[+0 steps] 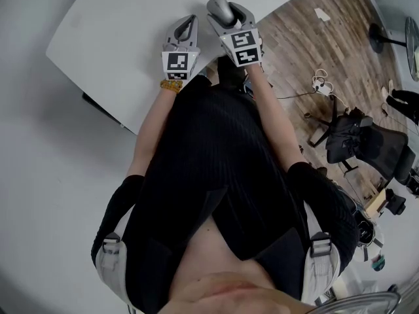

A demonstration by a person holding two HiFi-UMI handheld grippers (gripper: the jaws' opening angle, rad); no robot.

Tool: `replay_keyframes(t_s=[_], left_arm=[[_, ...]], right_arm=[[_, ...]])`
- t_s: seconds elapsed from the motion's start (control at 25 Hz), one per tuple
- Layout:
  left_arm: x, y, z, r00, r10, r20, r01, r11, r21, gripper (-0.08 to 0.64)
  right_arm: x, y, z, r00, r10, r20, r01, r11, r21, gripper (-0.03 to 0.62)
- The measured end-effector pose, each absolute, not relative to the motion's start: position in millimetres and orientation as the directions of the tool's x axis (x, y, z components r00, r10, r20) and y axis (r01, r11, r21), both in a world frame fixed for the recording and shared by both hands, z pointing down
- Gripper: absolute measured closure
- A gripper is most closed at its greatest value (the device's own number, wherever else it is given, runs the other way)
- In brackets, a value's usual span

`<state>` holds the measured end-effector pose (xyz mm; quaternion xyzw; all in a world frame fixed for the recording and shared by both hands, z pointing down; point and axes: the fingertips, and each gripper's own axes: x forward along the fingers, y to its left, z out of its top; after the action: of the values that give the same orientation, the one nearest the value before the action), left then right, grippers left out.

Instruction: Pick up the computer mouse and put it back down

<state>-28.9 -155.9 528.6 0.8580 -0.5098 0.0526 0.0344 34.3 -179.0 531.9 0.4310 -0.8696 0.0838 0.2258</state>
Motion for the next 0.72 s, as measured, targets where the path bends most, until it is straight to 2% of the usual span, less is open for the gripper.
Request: replay_keyframes(t_s=[0.4,0.72], left_arm=[[-20,-160,531,0.497,-0.857,0.135,-0.866,-0.501,0.004,0.547],[-31,-149,530,0.500,-0.857,0.127,-0.864,-0.503,0.006,0.547]], right_arm=[[37,-176,479,-0.512,-0.827,0.231,-0.829,0.546,0.117,0.311],[25,-155,451,-0.519,-0.852,0.068,-0.840,0.523,0.142,0.311]])
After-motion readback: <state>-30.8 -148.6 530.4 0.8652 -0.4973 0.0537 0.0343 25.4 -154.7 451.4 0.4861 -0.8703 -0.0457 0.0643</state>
